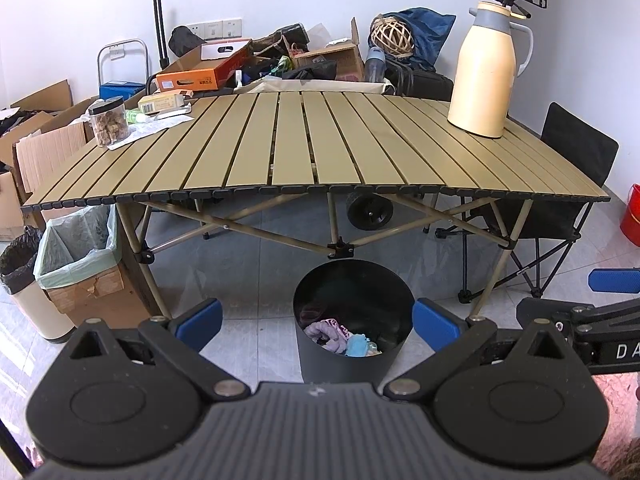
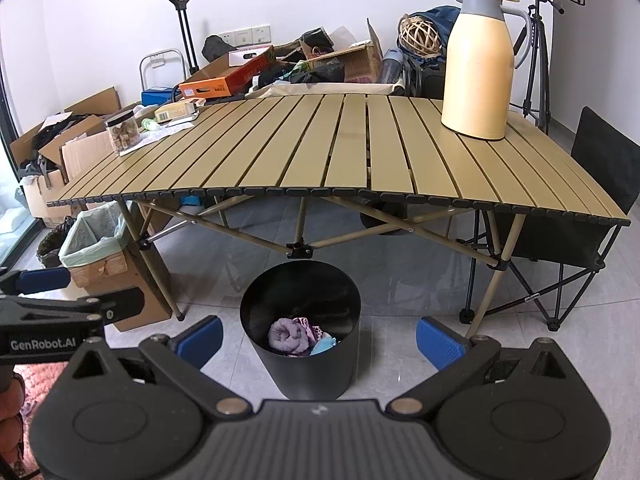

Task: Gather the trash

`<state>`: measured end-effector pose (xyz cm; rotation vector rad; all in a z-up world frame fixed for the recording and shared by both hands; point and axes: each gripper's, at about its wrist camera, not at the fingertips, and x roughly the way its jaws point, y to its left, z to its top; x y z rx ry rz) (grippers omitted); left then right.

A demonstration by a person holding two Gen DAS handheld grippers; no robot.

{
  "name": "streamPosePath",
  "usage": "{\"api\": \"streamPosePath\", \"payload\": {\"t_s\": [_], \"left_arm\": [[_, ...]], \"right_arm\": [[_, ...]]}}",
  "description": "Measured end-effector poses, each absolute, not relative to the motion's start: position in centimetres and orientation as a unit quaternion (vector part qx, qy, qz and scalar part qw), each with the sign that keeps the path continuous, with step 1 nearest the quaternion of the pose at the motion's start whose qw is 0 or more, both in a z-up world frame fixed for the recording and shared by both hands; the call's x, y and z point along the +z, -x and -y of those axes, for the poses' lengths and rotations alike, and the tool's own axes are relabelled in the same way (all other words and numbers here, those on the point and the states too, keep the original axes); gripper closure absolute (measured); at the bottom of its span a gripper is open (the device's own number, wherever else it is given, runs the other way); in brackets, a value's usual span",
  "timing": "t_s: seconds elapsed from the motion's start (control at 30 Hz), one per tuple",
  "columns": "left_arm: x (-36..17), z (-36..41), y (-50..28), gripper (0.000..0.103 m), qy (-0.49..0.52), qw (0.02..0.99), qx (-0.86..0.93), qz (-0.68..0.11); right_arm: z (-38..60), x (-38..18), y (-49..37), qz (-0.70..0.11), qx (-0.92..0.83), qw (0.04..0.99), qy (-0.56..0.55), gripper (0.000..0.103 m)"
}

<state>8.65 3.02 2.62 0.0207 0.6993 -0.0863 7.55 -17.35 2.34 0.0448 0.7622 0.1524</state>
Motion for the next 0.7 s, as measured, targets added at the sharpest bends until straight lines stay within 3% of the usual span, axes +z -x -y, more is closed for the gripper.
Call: {"api": "streamPosePath", "payload": {"t_s": [0.7], "left_arm": [[3.02, -2.85, -8.53, 0.000, -0.009, 0.940, -0.043, -0.339]], "right_arm": [[17.43, 2.44, -7.55, -0.371, 0.075, 0.925, -0.021, 0.000]]}}
